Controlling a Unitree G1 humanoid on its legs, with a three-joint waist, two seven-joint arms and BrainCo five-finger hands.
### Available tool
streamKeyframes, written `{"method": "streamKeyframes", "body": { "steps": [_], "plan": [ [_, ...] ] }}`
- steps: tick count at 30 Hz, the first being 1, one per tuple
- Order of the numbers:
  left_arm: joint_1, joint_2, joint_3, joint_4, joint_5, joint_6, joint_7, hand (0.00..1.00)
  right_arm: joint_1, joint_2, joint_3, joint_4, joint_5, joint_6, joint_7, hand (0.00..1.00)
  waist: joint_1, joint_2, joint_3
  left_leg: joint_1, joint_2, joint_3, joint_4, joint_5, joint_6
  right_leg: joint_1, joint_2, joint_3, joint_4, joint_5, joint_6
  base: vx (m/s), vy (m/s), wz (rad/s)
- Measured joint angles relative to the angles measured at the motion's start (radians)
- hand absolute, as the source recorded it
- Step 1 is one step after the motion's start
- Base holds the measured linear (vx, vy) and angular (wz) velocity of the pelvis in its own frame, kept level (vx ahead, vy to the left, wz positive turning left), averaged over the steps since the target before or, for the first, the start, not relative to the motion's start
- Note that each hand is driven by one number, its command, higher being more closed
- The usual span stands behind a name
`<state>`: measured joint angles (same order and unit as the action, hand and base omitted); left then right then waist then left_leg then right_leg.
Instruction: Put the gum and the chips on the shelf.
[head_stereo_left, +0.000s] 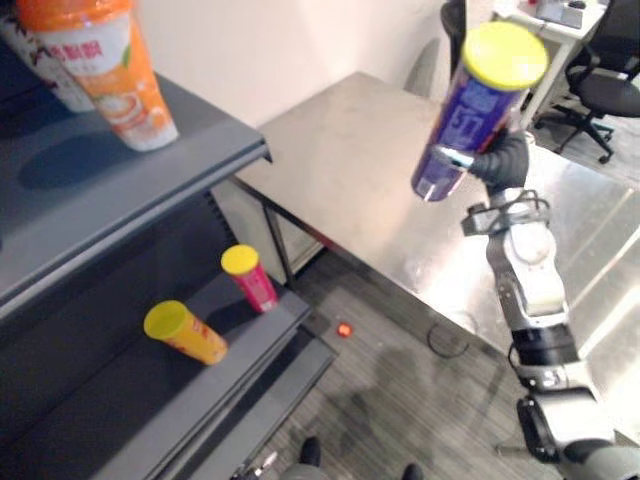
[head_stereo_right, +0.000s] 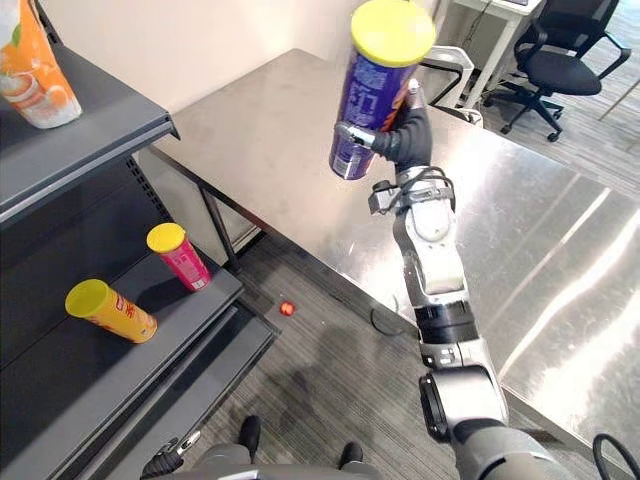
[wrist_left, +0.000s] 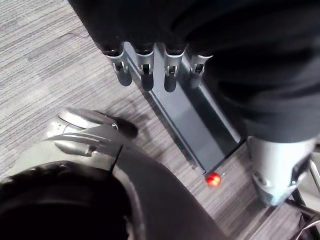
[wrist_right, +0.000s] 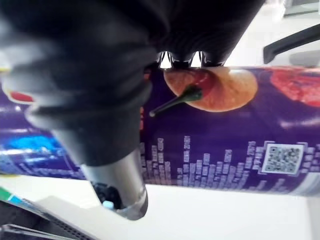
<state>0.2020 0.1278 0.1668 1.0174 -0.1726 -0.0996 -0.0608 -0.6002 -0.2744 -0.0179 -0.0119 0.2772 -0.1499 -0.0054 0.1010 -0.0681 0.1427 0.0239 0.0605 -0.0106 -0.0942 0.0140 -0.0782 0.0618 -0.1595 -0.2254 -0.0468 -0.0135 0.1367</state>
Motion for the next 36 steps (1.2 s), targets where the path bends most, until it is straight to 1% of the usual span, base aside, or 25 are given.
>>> {"method": "streamKeyframes", "body": {
  "steps": [3, 6, 8, 11, 14, 18, 19, 24, 27, 30, 32, 33, 34, 35, 36],
  "plan": [
    [0.007, 0.002, 0.010, 0.004, 0.014, 0.000, 0.005, 0.00, 0.080, 0.002, -0.035, -0.086, 0.000, -0.027, -0.002, 1.00, -0.016, -0.007, -0.011, 0.003, 0.002, 0.009, 0.000, 0.001, 0.000, -0.006, 0.001, 0.013, 0.006, 0.000, 0.000, -0.06, -0.005, -0.12],
    [0.008, 0.002, 0.019, 0.007, 0.031, 0.000, 0.009, 0.00, 0.154, 0.004, -0.079, -0.143, 0.001, -0.037, -0.003, 1.00, -0.016, -0.014, -0.023, 0.015, 0.003, 0.023, 0.000, 0.000, 0.000, -0.006, 0.003, 0.023, 0.010, 0.000, 0.000, -0.04, -0.005, -0.14],
    [0.014, 0.004, 0.022, 0.010, 0.040, 0.000, 0.012, 0.00, 0.221, 0.020, -0.120, -0.191, 0.007, -0.047, -0.008, 1.00, -0.024, -0.017, -0.040, 0.016, 0.004, 0.027, 0.000, 0.001, 0.000, -0.008, 0.004, 0.034, 0.012, 0.000, 0.000, -0.04, -0.005, -0.09],
    [0.023, 0.003, 0.027, 0.016, 0.040, 0.000, 0.015, 0.00, 0.281, 0.023, -0.134, -0.222, 0.007, -0.060, -0.007, 1.00, -0.037, -0.018, -0.056, 0.020, 0.004, 0.031, 0.000, 0.001, -0.001, -0.008, 0.004, 0.041, 0.014, 0.000, 0.000, -0.03, -0.004, -0.06],
    [0.027, 0.003, 0.028, 0.016, 0.040, -0.001, 0.015, 0.00, 0.348, 0.024, -0.146, -0.264, 0.009, -0.064, 0.001, 1.00, -0.043, -0.019, -0.060, 0.030, 0.005, 0.044, 0.000, 0.001, -0.001, -0.006, 0.005, 0.054, 0.016, 0.000, -0.001, -0.03, -0.003, -0.12],
    [0.036, 0.003, 0.029, 0.018, 0.041, -0.001, 0.015, 0.00, 0.429, 0.052, -0.199, -0.303, 0.023, -0.068, 0.016, 1.00, -0.047, -0.021, -0.082, 0.034, 0.005, 0.055, 0.000, -0.001, -0.003, -0.008, 0.006, 0.064, 0.016, 0.000, -0.001, -0.01, 0.000, -0.07],
    [0.037, 0.003, 0.030, 0.018, 0.042, -0.001, 0.014, 0.00, 0.445, 0.054, -0.210, -0.310, 0.040, -0.068, 0.017, 1.00, -0.049, -0.022, -0.085, 0.036, 0.005, 0.055, 0.000, -0.001, -0.003, -0.007, 0.006, 0.065, 0.016, 0.000, -0.001, 0.00, 0.000, 0.00],
    [0.043, 0.003, 0.037, 0.019, 0.060, -0.001, 0.012, 0.00, 0.525, 0.060, -0.255, -0.352, 0.048, -0.072, 0.038, 1.00, -0.067, -0.021, -0.093, 0.050, 0.006, 0.060, 0.000, -0.002, -0.005, -0.002, 0.006, 0.070, 0.026, 0.000, -0.001, -0.02, -0.003, -0.05],
    [0.047, 0.001, 0.038, 0.019, 0.060, -0.001, 0.011, 0.00, 0.565, 0.077, -0.257, -0.371, 0.049, -0.073, 0.040, 1.00, -0.070, -0.017, -0.100, 0.053, 0.006, 0.060, 0.000, -0.002, -0.005, -0.003, 0.005, 0.070, 0.034, -0.001, -0.002, -0.01, -0.001, 0.00],
    [0.048, -0.004, 0.051, 0.019, 0.058, -0.001, 0.008, 0.00, 0.604, 0.118, -0.256, -0.371, 0.053, -0.073, 0.038, 1.00, -0.072, -0.014, -0.099, 0.057, 0.006, 0.047, 0.005, -0.007, -0.011, -0.008, 0.000, 0.061, 0.079, -0.026, -0.005, -0.04, -0.008, 0.12],
    [0.048, -0.008, 0.066, 0.018, 0.056, -0.001, 0.007, 0.00, 0.614, 0.142, -0.237, -0.369, 0.054, -0.073, 0.038, 1.00, -0.070, -0.011, -0.095, 0.034, 0.005, 0.021, 0.061, -0.030, -0.013, -0.015, -0.012, 0.040, 0.142, -0.063, -0.006, -0.05, -0.015, 0.34],
    [0.047, -0.011, 0.076, 0.018, 0.056, -0.001, 0.007, 0.00, 0.614, 0.145, -0.218, -0.369, 0.056, -0.073, 0.039, 1.00, -0.069, -0.006, -0.091, 0.018, 0.004, 0.006, 0.088, -0.041, -0.014, -0.019, -0.016, 0.029, 0.164, -0.079, -0.007, -0.08, -0.035, 0.55],
    [0.047, -0.015, 0.083, 0.015, 0.055, -0.001, 0.007, 0.00, 0.614, 0.149, -0.181, -0.369, 0.058, -0.074, 0.041, 1.00, -0.068, 0.000, -0.087, -0.019, 0.005, -0.030, 0.133, -0.057, -0.018, -0.019, -0.015, -0.003, 0.184, -0.094, -0.013, -0.08, -0.042, 0.59],
    [0.046, -0.016, 0.088, 0.014, 0.053, -0.001, 0.006, 0.00, 0.613, 0.153, -0.166, -0.369, 0.063, -0.074, 0.043, 1.00, -0.067, 0.001, -0.085, -0.036, 0.005, -0.044, 0.149, -0.058, -0.021, -0.020, -0.013, -0.020, 0.189, -0.098, -0.017, -0.08, -0.067, 0.85],
    [0.041, -0.017, 0.096, 0.012, 0.032, -0.002, 0.005, 0.00, 0.613, 0.163, -0.141, -0.369, 0.085, -0.075, 0.045, 1.00, -0.066, 0.004, -0.082, -0.073, 0.006, -0.090, 0.174, -0.055, -0.024, -0.021, -0.005, -0.062, 0.192, -0.101, -0.023, -0.06, -0.061, 0.78]
  ]
}}
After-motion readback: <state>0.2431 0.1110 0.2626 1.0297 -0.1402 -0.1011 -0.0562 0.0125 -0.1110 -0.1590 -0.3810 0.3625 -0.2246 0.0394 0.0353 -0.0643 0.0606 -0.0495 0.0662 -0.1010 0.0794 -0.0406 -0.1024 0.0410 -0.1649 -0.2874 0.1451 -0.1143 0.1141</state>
